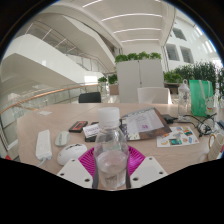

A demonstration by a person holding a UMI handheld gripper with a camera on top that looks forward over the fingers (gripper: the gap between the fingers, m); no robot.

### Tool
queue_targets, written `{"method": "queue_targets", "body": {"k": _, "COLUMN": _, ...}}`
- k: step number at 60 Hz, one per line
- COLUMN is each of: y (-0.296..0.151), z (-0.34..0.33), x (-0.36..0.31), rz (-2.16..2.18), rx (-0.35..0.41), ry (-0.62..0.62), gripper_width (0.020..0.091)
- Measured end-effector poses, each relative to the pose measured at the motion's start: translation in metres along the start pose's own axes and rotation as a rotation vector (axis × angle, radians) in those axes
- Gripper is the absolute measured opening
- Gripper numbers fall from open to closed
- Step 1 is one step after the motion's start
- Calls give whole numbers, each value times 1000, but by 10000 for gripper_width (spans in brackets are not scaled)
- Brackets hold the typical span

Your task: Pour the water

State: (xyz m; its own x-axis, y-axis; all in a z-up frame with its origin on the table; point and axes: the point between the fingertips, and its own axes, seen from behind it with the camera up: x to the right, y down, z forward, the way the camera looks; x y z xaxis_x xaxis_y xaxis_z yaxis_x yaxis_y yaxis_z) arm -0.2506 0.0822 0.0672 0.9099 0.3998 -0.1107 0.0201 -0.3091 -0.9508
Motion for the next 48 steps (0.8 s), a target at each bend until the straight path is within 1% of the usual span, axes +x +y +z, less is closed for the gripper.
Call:
{"method": "queue_targets", "body": {"k": 2, "y": -8, "z": -4, "x": 4, "rz": 25, "rx": -4, "ry": -3, "gripper_width": 371}}
{"method": "queue_targets", "body": {"k": 7, "y": -53, "z": -19, "x": 22, "rz": 139, "rx": 48, "ry": 1, "gripper_width": 369}}
{"method": "queue_targets", "body": {"k": 13, "y": -107, "z": -47, "x": 75, "rz": 394, "rx": 108, "ry": 2, "gripper_width": 370}}
{"method": "queue_targets", "body": {"k": 14, "y": -117, "z": -52, "x": 87, "rz": 450, "rx": 114, "ry": 5, "gripper_width": 344}}
{"method": "queue_targets", "body": {"k": 16, "y": -122, "z": -56, "x": 109, "rz": 568, "rx": 128, "ry": 6, "gripper_width": 342}}
{"method": "queue_targets", "body": {"k": 17, "y": -125, "z": -60, "x": 122, "rz": 637, "rx": 132, "ry": 10, "gripper_width": 370}}
{"method": "queue_targets", "body": {"k": 19, "y": -131, "z": -72, "x": 149, "rz": 799, "rx": 132, "ry": 20, "gripper_width": 370}}
{"method": "queue_targets", "body": {"k": 22, "y": -129, "z": -77, "x": 178, "rz": 1043, "rx": 138, "ry": 10, "gripper_width": 368}}
{"method": "queue_targets", "body": {"k": 26, "y": -124, "z": -88, "x": 204, "rz": 1315, "rx": 134, "ry": -40, "gripper_width": 367}}
{"method": "queue_targets", "body": {"k": 32, "y": -103, "z": -86, "x": 222, "rz": 1708, "rx": 93, "ry": -135, "gripper_width": 368}}
{"method": "queue_targets", "body": {"k": 33, "y": -99, "z": -91, "x": 226, "rz": 1752, "rx": 101, "ry": -175, "gripper_width": 369}}
{"method": "queue_targets", "body": {"k": 39, "y": -97, "z": -104, "x": 249, "rz": 2006, "rx": 166, "ry": -276, "gripper_width": 368}}
{"method": "queue_targets", "body": {"k": 41, "y": -107, "z": -114, "x": 252, "rz": 2065, "rx": 190, "ry": -284, "gripper_width": 367}}
{"method": "queue_targets", "body": {"k": 42, "y": -111, "z": -103, "x": 245, "rz": 2086, "rx": 208, "ry": -247, "gripper_width": 368}}
{"method": "queue_targets", "body": {"k": 43, "y": -113, "z": -107, "x": 247, "rz": 2104, "rx": 221, "ry": -257, "gripper_width": 368}}
{"method": "queue_targets", "body": {"k": 44, "y": -112, "z": -121, "x": 258, "rz": 2120, "rx": 229, "ry": -313, "gripper_width": 368}}
{"method": "queue_targets", "body": {"k": 45, "y": -116, "z": -110, "x": 251, "rz": 2143, "rx": 246, "ry": -273, "gripper_width": 367}}
{"method": "queue_targets", "body": {"k": 48, "y": -125, "z": -116, "x": 260, "rz": 2192, "rx": 284, "ry": -297, "gripper_width": 366}}
